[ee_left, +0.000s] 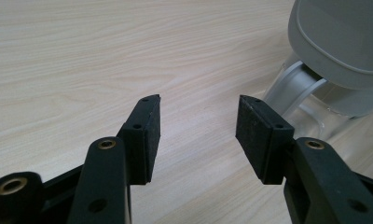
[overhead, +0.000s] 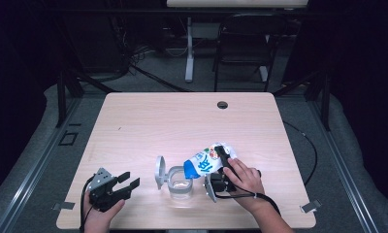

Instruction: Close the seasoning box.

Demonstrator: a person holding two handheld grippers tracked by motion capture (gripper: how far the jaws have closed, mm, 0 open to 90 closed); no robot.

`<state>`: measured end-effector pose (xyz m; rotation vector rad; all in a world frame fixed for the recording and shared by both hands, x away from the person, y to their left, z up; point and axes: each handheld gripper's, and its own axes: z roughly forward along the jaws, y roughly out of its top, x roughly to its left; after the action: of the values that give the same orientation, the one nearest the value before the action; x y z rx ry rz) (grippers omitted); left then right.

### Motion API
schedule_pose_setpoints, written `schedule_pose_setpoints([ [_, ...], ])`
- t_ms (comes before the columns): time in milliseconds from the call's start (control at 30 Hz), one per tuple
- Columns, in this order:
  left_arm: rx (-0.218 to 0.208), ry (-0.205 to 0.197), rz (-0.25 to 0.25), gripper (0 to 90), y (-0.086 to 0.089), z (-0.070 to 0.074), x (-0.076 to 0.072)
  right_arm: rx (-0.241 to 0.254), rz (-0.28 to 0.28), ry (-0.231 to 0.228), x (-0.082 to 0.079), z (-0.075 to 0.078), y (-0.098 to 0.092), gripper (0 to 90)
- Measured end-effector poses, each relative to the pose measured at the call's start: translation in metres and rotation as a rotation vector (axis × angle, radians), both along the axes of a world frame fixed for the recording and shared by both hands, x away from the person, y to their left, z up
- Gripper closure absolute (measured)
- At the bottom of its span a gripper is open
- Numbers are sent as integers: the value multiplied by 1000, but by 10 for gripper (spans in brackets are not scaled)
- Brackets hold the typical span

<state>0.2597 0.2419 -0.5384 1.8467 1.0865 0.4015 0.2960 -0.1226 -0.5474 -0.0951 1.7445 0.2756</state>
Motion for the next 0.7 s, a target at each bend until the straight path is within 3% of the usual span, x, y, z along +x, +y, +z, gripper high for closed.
schedule_pose_setpoints([
  [700,-7,-1,2,505,-2,-2,0,-70,-18,-54,-1,1,3,470],
])
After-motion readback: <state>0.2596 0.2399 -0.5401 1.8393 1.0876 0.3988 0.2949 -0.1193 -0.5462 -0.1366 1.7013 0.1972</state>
